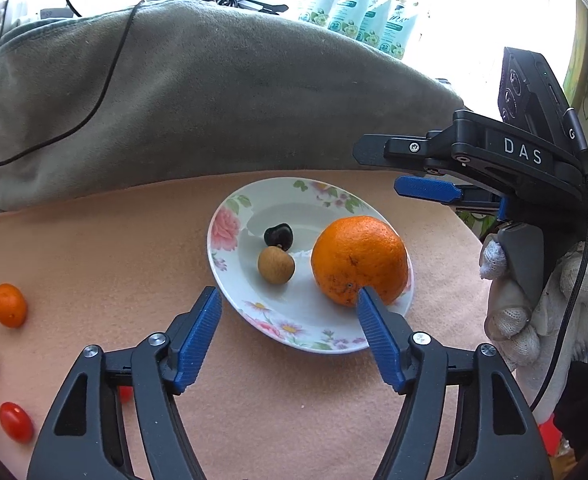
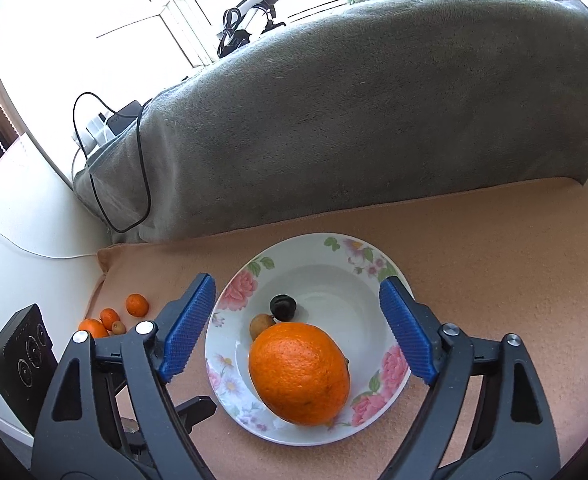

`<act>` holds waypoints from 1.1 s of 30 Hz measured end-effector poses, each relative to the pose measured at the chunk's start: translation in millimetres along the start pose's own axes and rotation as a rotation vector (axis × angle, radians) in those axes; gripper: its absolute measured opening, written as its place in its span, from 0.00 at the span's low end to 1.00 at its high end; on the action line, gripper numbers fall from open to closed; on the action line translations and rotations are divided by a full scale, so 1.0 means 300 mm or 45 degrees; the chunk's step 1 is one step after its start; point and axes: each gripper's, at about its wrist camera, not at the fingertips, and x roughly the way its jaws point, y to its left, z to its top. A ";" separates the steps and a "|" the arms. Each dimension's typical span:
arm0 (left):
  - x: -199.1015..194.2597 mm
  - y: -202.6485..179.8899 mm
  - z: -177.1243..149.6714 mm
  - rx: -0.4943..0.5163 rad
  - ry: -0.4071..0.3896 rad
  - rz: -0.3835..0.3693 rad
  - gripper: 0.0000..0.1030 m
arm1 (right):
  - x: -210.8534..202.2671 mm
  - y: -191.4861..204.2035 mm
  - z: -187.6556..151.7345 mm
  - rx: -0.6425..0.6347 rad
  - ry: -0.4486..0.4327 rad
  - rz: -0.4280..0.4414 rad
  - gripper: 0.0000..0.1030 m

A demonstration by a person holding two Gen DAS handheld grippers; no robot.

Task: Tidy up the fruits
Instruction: 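Open the right tool over the plate while the left tool releases the kiwi, then move both tools toward another large orange on the table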

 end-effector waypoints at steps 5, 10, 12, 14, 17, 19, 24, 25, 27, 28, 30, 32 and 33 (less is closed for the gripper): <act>-0.018 0.003 -0.003 -0.005 -0.007 0.005 0.68 | -0.006 0.002 -0.006 0.026 0.009 0.002 0.87; -0.043 0.002 -0.008 -0.008 -0.021 0.010 0.68 | -0.021 0.023 -0.011 0.012 0.000 -0.002 0.87; -0.057 0.004 -0.010 -0.010 -0.030 0.016 0.68 | -0.026 0.038 -0.012 0.005 -0.003 -0.003 0.88; -0.074 0.009 -0.013 -0.015 -0.039 0.020 0.68 | -0.032 0.050 -0.014 -0.001 -0.008 -0.001 0.88; -0.104 0.023 -0.015 -0.027 -0.054 0.022 0.68 | -0.040 0.070 -0.013 -0.012 -0.012 0.004 0.88; -0.125 0.032 -0.017 -0.033 -0.066 0.027 0.68 | -0.045 0.087 -0.014 -0.017 -0.017 0.007 0.88; -0.179 0.054 -0.028 -0.051 -0.101 0.044 0.68 | -0.053 0.139 -0.022 -0.046 -0.021 0.018 0.88; -0.192 0.061 -0.030 -0.057 -0.108 0.051 0.68 | -0.053 0.151 -0.025 -0.053 -0.020 0.020 0.88; -0.215 0.080 -0.038 -0.067 -0.120 0.060 0.68 | -0.053 0.176 -0.034 -0.063 -0.016 0.026 0.88; -0.227 0.089 -0.043 -0.071 -0.125 0.066 0.68 | -0.052 0.188 -0.037 -0.068 -0.014 0.028 0.88; -0.253 0.110 -0.052 -0.081 -0.137 0.081 0.68 | -0.048 0.211 -0.045 -0.074 -0.010 0.037 0.88; -0.282 0.133 -0.066 -0.087 -0.150 0.102 0.68 | -0.040 0.234 -0.053 -0.073 0.000 0.051 0.88; -0.295 0.145 -0.075 -0.090 -0.156 0.115 0.68 | -0.036 0.247 -0.057 -0.074 0.005 0.057 0.88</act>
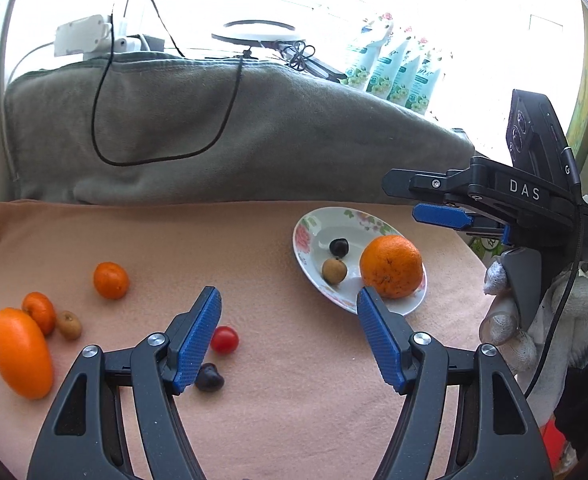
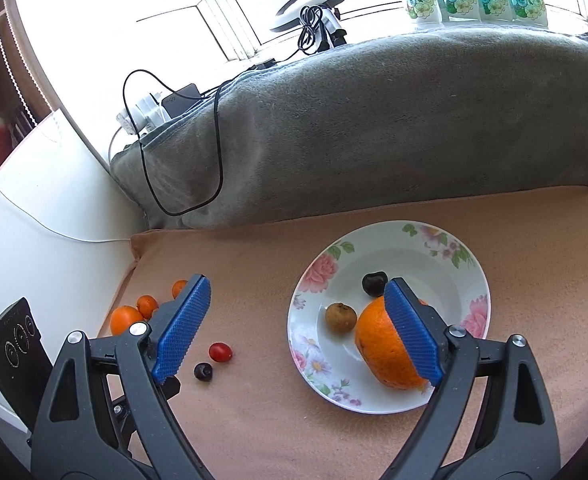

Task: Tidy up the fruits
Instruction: 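Move both tools toward another large orange on the table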

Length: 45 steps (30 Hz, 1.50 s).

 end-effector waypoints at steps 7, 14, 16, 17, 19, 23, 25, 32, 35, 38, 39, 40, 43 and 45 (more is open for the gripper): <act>-0.111 0.124 -0.032 -0.053 -0.048 0.092 0.68 | 0.046 0.118 -0.018 -0.057 0.043 0.033 0.88; -0.257 0.240 -0.059 -0.087 -0.119 0.188 0.68 | 0.094 0.287 -0.041 -0.143 0.089 0.084 0.88; -0.295 0.278 -0.075 -0.105 -0.132 0.219 0.68 | 0.118 0.338 -0.052 -0.158 0.123 0.112 0.88; -0.312 0.299 -0.085 -0.117 -0.134 0.236 0.68 | 0.130 0.361 -0.059 -0.165 0.139 0.127 0.88; -0.347 0.335 -0.113 -0.140 -0.141 0.266 0.68 | 0.153 0.404 -0.070 -0.177 0.158 0.154 0.88; -0.376 0.416 -0.183 -0.187 -0.101 0.319 0.68 | 0.209 0.481 -0.103 -0.194 0.197 0.202 0.88; -0.389 0.453 -0.209 -0.209 -0.060 0.329 0.68 | 0.236 0.520 -0.113 -0.199 0.216 0.220 0.88; -0.467 0.541 -0.257 -0.273 -0.075 0.334 0.68 | 0.282 0.612 -0.138 -0.139 0.272 0.356 0.88; -0.456 0.528 -0.267 -0.203 -0.027 0.400 0.68 | 0.303 0.658 -0.160 -0.177 0.301 0.364 0.88; -0.462 0.516 -0.256 -0.170 -0.028 0.400 0.68 | 0.345 0.710 -0.184 -0.210 0.356 0.405 0.88; -0.467 0.516 -0.251 -0.168 -0.042 0.401 0.68 | 0.356 0.727 -0.191 -0.223 0.358 0.413 0.88; -0.470 0.519 -0.249 -0.174 -0.052 0.402 0.68 | 0.371 0.746 -0.196 -0.236 0.365 0.424 0.88; -0.448 0.548 -0.250 -0.218 -0.052 0.381 0.68 | 0.408 0.791 -0.225 -0.268 0.398 0.447 0.88; -0.420 0.569 -0.249 -0.245 -0.049 0.353 0.68 | 0.437 0.808 -0.236 -0.277 0.413 0.442 0.88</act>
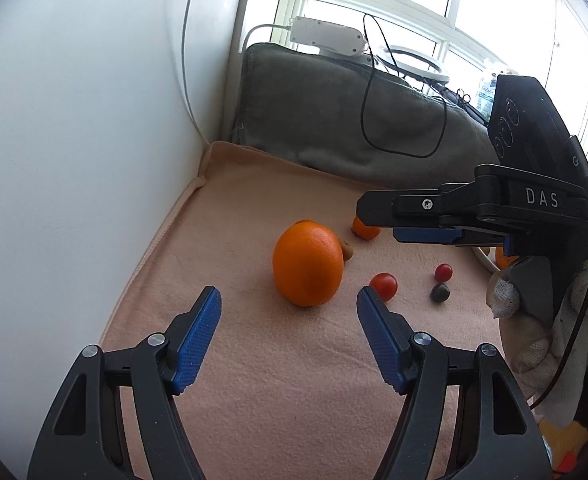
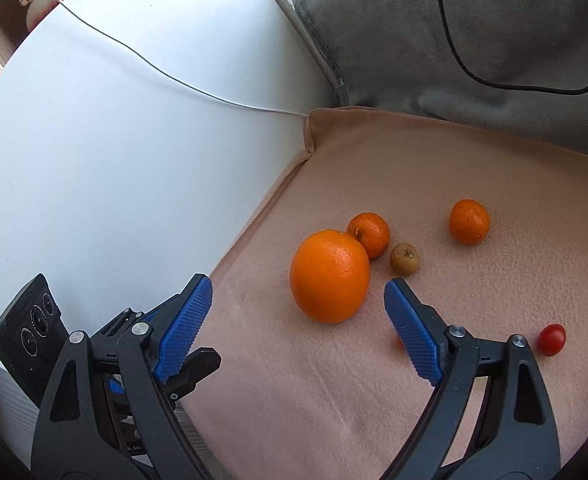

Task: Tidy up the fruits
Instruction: 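Move both tools toward another large orange on the table, then close the right tool around the large orange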

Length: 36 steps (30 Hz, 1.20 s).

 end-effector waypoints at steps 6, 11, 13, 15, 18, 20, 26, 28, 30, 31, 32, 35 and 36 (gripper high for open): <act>0.120 0.021 -0.014 -0.098 0.059 -0.099 0.68 | 0.089 -0.021 0.009 0.031 0.065 -0.015 0.82; 0.171 0.032 -0.024 -0.117 0.084 -0.114 0.68 | 0.136 -0.037 0.013 0.055 0.103 -0.017 0.79; 0.179 0.038 -0.021 -0.119 0.085 -0.120 0.68 | 0.155 -0.040 0.017 0.054 0.115 -0.013 0.79; 0.196 0.041 -0.016 -0.124 0.096 -0.134 0.68 | 0.174 -0.042 0.019 0.055 0.125 -0.020 0.79; 0.223 0.040 -0.006 -0.124 0.114 -0.155 0.68 | 0.192 -0.044 0.025 0.056 0.134 -0.019 0.76; 0.237 0.040 -0.001 -0.126 0.121 -0.166 0.68 | 0.205 -0.046 0.032 0.051 0.140 -0.021 0.75; 0.287 0.041 0.010 -0.131 0.154 -0.185 0.68 | 0.225 -0.053 0.034 0.046 0.156 -0.023 0.72; 0.301 0.035 0.010 -0.125 0.167 -0.190 0.68 | 0.230 -0.060 0.033 0.052 0.161 -0.019 0.72; 0.311 0.034 0.009 -0.121 0.176 -0.192 0.68 | 0.235 -0.063 0.031 0.054 0.167 -0.015 0.71; 0.317 0.033 0.010 -0.121 0.182 -0.195 0.68 | 0.236 -0.064 0.029 0.054 0.170 -0.016 0.69; 0.322 0.033 0.012 -0.123 0.185 -0.198 0.68 | 0.238 -0.066 0.029 0.054 0.173 -0.015 0.68; 0.332 0.030 0.019 -0.120 0.191 -0.199 0.68 | 0.241 -0.076 0.029 0.067 0.177 -0.008 0.66; 0.327 0.031 0.014 -0.117 0.195 -0.199 0.68 | 0.242 -0.078 0.030 0.068 0.177 -0.005 0.66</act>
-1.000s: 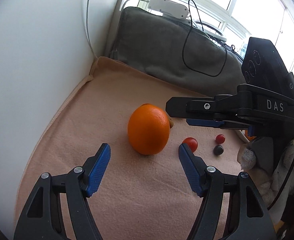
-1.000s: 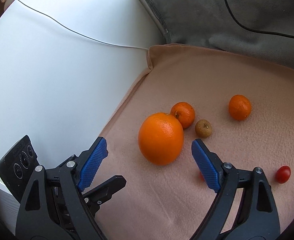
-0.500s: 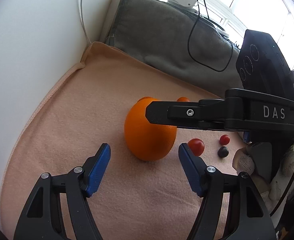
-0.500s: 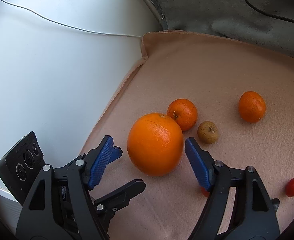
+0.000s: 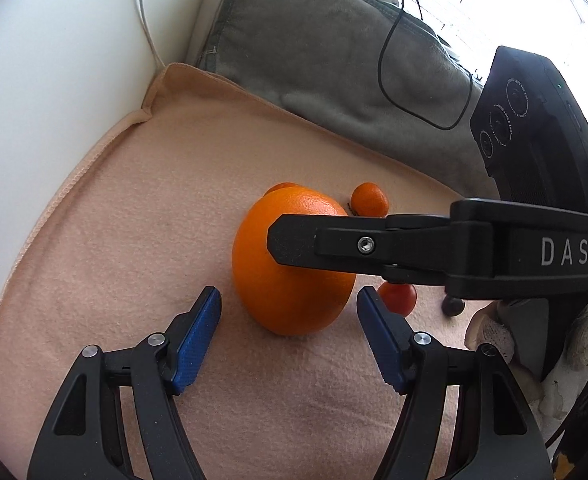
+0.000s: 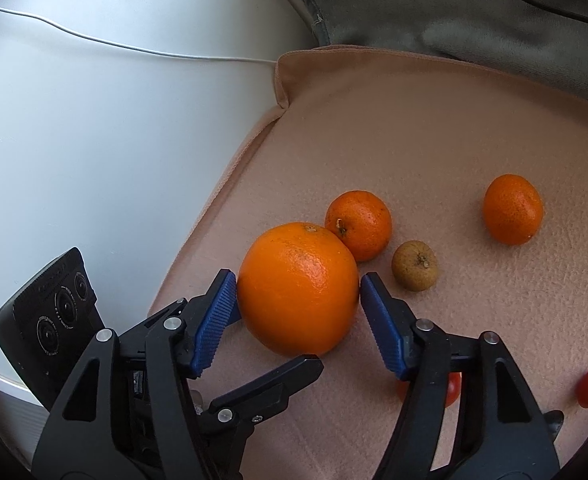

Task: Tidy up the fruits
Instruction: 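Close the right tool around the large orange, then carry the large orange with the right tool over the floral plate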

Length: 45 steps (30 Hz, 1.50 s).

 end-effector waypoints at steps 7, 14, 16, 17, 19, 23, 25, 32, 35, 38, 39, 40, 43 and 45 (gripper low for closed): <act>0.015 -0.018 -0.002 0.043 0.013 0.014 0.59 | 0.008 -0.001 0.007 -0.008 -0.006 -0.003 0.65; 0.000 -0.033 -0.008 0.055 -0.012 0.045 0.58 | 0.008 -0.007 0.010 0.006 -0.019 0.009 0.65; -0.009 -0.037 -0.011 0.065 -0.022 0.055 0.58 | 0.002 -0.001 0.008 0.000 -0.022 0.009 0.65; -0.013 -0.040 -0.011 0.065 -0.028 0.058 0.58 | -0.003 0.002 0.006 -0.005 -0.024 0.009 0.65; -0.022 -0.051 -0.008 0.066 -0.040 0.060 0.58 | -0.016 0.008 0.004 -0.010 -0.033 0.012 0.65; -0.049 -0.078 -0.001 0.084 -0.067 0.071 0.58 | -0.052 0.012 0.001 -0.007 -0.059 0.027 0.65; -0.057 -0.100 0.001 0.098 -0.077 0.075 0.58 | -0.073 0.015 -0.001 -0.011 -0.073 0.026 0.65; -0.067 -0.179 0.017 0.143 -0.105 0.078 0.58 | -0.148 -0.003 -0.010 0.006 -0.122 0.031 0.65; -0.066 -0.215 0.022 0.162 -0.115 0.073 0.58 | -0.185 -0.014 -0.017 0.009 -0.145 0.028 0.65; -0.060 -0.253 0.032 0.182 -0.124 0.062 0.58 | -0.227 -0.030 -0.025 0.017 -0.170 0.022 0.65; -0.060 -0.267 0.034 0.189 -0.127 0.058 0.58 | -0.243 -0.036 -0.028 0.020 -0.178 0.019 0.65; -0.059 -0.280 0.037 0.197 -0.130 0.053 0.58 | -0.258 -0.042 -0.030 0.023 -0.187 0.016 0.65; -0.043 -0.325 0.048 0.221 -0.138 0.040 0.58 | -0.306 -0.062 -0.038 0.037 -0.214 0.008 0.65; -0.040 -0.354 0.053 0.238 -0.142 0.029 0.58 | -0.339 -0.077 -0.044 0.046 -0.234 0.002 0.65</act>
